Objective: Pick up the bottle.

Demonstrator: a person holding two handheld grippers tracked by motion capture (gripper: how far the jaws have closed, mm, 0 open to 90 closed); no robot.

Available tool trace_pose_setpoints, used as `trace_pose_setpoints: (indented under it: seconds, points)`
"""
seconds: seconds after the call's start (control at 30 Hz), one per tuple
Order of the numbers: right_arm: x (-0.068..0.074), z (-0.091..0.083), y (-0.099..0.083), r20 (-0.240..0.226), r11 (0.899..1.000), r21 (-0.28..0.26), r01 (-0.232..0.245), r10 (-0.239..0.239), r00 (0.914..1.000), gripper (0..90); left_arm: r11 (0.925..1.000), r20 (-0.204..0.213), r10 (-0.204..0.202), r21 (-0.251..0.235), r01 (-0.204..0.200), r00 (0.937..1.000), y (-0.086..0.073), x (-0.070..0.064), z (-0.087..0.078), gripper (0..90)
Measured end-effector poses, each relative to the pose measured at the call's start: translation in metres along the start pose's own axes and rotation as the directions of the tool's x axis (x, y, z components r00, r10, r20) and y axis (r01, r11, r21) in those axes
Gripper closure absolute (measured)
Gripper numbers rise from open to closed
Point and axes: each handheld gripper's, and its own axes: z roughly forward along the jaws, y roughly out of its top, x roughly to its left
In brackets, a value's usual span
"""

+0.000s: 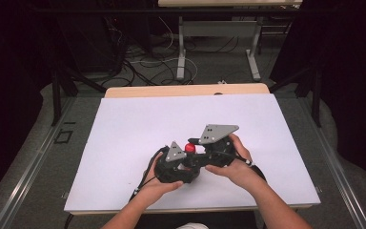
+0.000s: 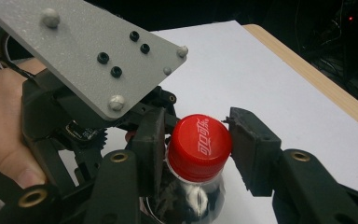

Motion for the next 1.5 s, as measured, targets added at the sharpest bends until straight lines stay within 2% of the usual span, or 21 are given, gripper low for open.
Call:
trace_pose_setpoints:
  seconds: [0.23,0.3,0.37,0.53,0.73,0.77,0.87,1.0,1.1,1.13,1.2,1.3,1.37,1.43,1.47,1.5]
  points:
    - [0.002,0.004,-0.001,0.02,1.0,0.002,0.003,-0.003,0.9998,58.7,1.0,-0.004,0.007,0.002,-0.007,1.0,0.0,0.001,0.0,30.2]
    - [0.001,0.005,-0.001,0.011,1.0,-0.003,-0.007,0.007,0.9999,59.2,0.9999,-0.011,0.008,0.007,-0.008,0.9999,0.001,0.0,-0.001,30.3]
    - [-0.001,0.005,0.0,-0.004,1.0,-0.006,-0.02,0.02,0.9998,60.8,0.9998,-0.007,0.016,0.008,-0.016,0.9998,0.0,0.001,-0.001,30.3]
    - [-0.01,0.004,0.0,-0.053,0.998,-0.001,-0.056,0.056,0.997,61.6,0.9999,-0.005,0.007,0.008,-0.007,1.0,0.0,0.0,-0.002,30.0]
    - [-0.019,0.001,-0.001,-0.102,0.996,0.0,-0.088,0.088,0.9909,61.8,0.9997,0.012,0.006,-0.024,-0.006,0.9999,-0.001,0.001,-0.002,29.8]
    - [-0.02,0.001,-0.001,-0.105,0.996,0.001,-0.089,0.088,0.9905,61.8,0.9997,0.028,0.008,-0.025,-0.007,0.9996,-0.001,0.002,-0.002,29.8]
    - [-0.023,-0.001,-0.001,-0.128,0.997,0.012,-0.076,0.077,0.9888,61.9,0.9991,0.031,0.013,-0.04,-0.012,0.9994,-0.002,0.001,-0.002,29.9]
    - [-0.024,-0.002,0.0,-0.151,0.997,-0.002,-0.076,0.074,0.9858,61.8,0.9985,0.037,0.022,-0.051,-0.021,0.9991,-0.002,0.001,-0.004,30.2]
    - [-0.024,-0.003,0.0,-0.139,0.997,-0.003,-0.083,0.082,0.987,61.6,0.9985,0.033,0.027,-0.05,-0.025,0.9991,-0.002,0.001,-0.005,30.4]
    - [-0.023,-0.002,0.0,-0.141,0.996,-0.007,-0.088,0.086,0.9863,61.4,0.9977,0.016,0.021,-0.065,-0.02,0.9996,-0.003,0.0,-0.004,30.5]
    - [-0.021,-0.002,0.001,-0.117,0.996,0.002,-0.084,0.084,0.9896,60.4,0.9982,0.016,0.012,-0.058,-0.011,0.9998,-0.003,0.0,-0.004,30.5]
    - [-0.014,-0.002,0.001,-0.079,0.994,-0.017,-0.107,0.105,0.9913,52.7,0.9987,-0.002,0.006,-0.05,-0.006,1.0,-0.003,0.001,-0.003,30.5]
    - [-0.009,-0.004,0.002,-0.034,0.992,-0.021,-0.124,0.123,0.9918,52.0,0.9988,-0.016,-0.003,-0.049,0.002,0.9999,-0.003,0.004,-0.003,30.5]
    - [-0.003,-0.002,0.002,0.03,0.994,-0.02,-0.109,0.11,0.9935,52.2,0.9993,-0.018,-0.001,-0.037,0.0,0.9998,-0.003,0.005,-0.003,30.5]
    - [0.0,-0.002,0.003,0.052,0.992,-0.012,-0.129,0.129,0.9903,52.2,0.9987,-0.032,-0.018,-0.048,0.017,0.9993,-0.003,0.004,-0.003,30.5]
    - [0.0,-0.002,0.003,0.052,0.992,-0.012,-0.129,0.129,0.9903,52.2,0.9987,-0.032,-0.018,-0.048,0.017,0.9993,-0.003,0.004,-0.003,30.5]
